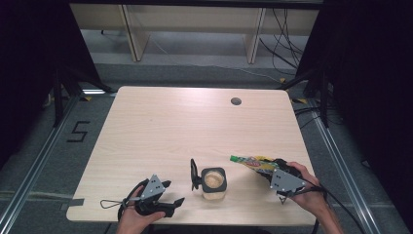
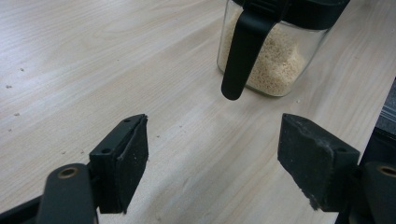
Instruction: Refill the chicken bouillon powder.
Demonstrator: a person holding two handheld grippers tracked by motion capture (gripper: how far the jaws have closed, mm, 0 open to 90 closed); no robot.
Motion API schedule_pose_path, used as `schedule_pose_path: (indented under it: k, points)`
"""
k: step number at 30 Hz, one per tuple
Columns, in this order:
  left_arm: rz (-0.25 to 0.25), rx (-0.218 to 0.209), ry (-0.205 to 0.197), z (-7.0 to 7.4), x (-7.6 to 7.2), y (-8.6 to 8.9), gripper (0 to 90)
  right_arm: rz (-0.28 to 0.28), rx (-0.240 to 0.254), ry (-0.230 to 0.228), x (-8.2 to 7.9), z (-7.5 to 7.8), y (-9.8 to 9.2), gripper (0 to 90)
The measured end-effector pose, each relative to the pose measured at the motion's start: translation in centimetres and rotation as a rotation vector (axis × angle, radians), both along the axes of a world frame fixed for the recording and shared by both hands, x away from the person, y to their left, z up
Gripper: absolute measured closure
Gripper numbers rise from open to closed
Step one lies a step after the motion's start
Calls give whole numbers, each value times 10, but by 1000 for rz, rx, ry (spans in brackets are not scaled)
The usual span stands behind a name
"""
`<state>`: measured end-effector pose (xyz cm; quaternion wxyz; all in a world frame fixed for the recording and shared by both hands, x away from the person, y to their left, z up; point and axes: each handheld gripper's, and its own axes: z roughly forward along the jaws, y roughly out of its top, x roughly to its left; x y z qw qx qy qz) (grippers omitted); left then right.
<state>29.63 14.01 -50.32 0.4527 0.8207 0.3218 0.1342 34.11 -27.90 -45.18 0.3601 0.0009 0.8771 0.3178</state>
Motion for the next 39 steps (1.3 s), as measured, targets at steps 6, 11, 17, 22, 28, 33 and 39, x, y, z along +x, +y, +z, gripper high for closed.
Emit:
schedule_pose_path:
  k: [6, 11, 17, 22, 28, 33, 39]
  points:
    - [2, -3, 0, 0, 0, 0, 243, -25, 112, 34, 11, -1, -15, 668]
    - [1, 0, -4, 1, -1, 0, 243, -100, 259, 120, 16, -4, -33, 667]
    - [-1, -1, -9, 0, 0, 0, 243, -136, 322, 151, 16, -7, -42, 664]
    - [-6, 8, -10, 1, 0, 1, 244, -160, 360, 177, 17, -9, -47, 650]
    - [0, -21, -6, 0, -1, -1, 243, -202, 417, 199, 19, -12, -58, 602]
    - [-4, -8, -9, 1, -1, 0, 243, -235, 454, 203, 17, -11, -59, 524]
    - [2, -22, -12, -1, -1, -2, 243, -256, 473, 190, 19, -12, -62, 449]
